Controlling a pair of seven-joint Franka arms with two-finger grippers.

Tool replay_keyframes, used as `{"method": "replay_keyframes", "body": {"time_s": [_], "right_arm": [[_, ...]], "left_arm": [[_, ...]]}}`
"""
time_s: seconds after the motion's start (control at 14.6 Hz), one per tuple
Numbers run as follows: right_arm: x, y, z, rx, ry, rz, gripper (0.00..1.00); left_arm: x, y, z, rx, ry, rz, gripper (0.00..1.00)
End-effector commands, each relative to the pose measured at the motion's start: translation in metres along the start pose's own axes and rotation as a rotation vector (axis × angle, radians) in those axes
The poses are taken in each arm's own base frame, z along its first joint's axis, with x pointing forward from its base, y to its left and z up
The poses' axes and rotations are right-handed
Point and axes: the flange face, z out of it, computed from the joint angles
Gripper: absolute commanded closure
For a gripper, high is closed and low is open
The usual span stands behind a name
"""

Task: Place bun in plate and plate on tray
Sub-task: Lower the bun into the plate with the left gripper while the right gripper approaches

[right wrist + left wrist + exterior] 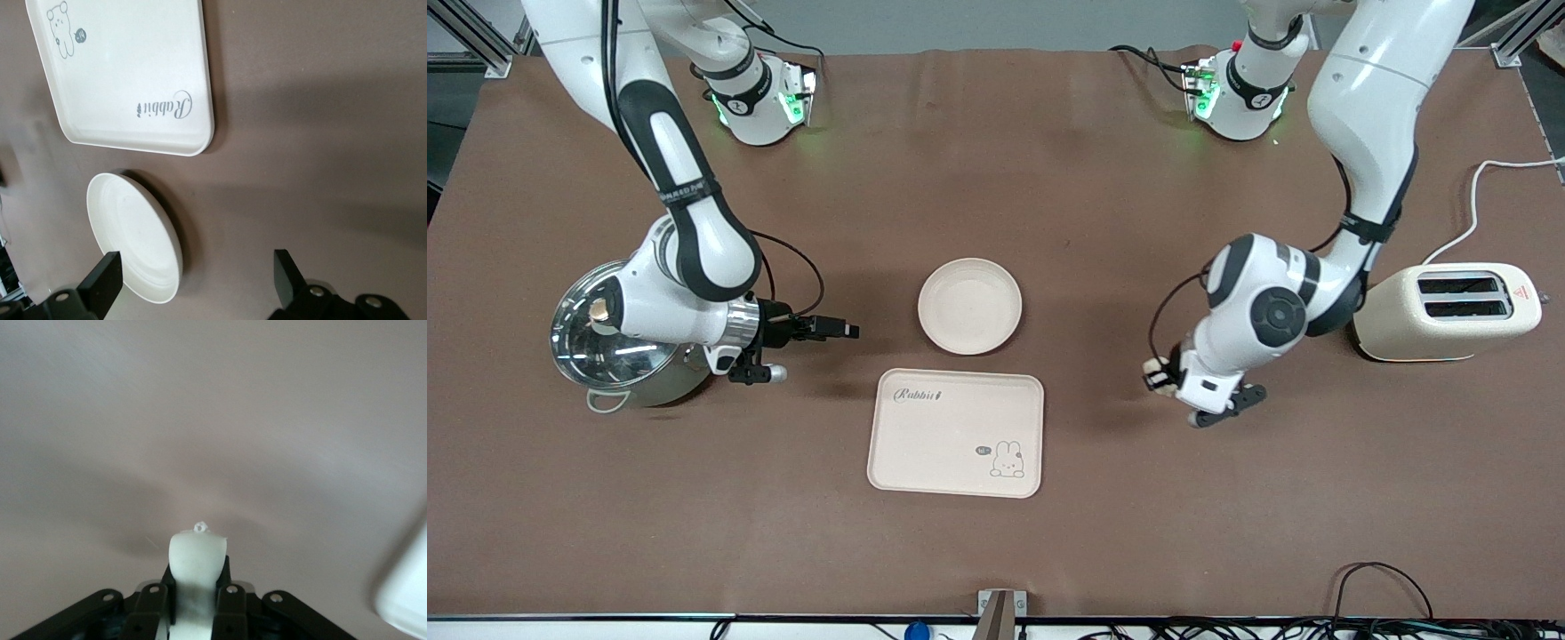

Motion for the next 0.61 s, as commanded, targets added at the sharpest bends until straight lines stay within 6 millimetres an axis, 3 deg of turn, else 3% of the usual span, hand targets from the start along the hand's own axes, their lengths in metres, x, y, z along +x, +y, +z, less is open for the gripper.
{"method": "replay_keyframes", "body": {"time_s": [0.0,0.14,0.2,0.48,0.55], "right_arm": [[-0.013,0.004,0.016,-0.002,0.018,-0.017,0.00],[-0.025,0.002,0.035,-0.048,0.046,-0.023,0.00],[-0.033,-0.008,0.043,-0.035,0.055,-0.017,0.00],[-0.067,-0.025,0.052,-0.063,0.070,-0.043,0.00],[-0.073,-0.023,0.055,-0.068,0.064,-0.041,0.00]], "left_arm": [[-0.057,0.063,-0.012,-0.032,-0.023,-0.043,0.76],[-0.111,0.112,0.003,-0.041,-0.045,-0.027,0.76],[-0.135,0.129,0.014,-0.035,-0.057,-0.037,0.76],[-0.199,0.178,0.048,-0.040,-0.081,-0.052,0.75],[-0.205,0.182,0.057,-0.030,-0.072,-0.063,0.75]]}}
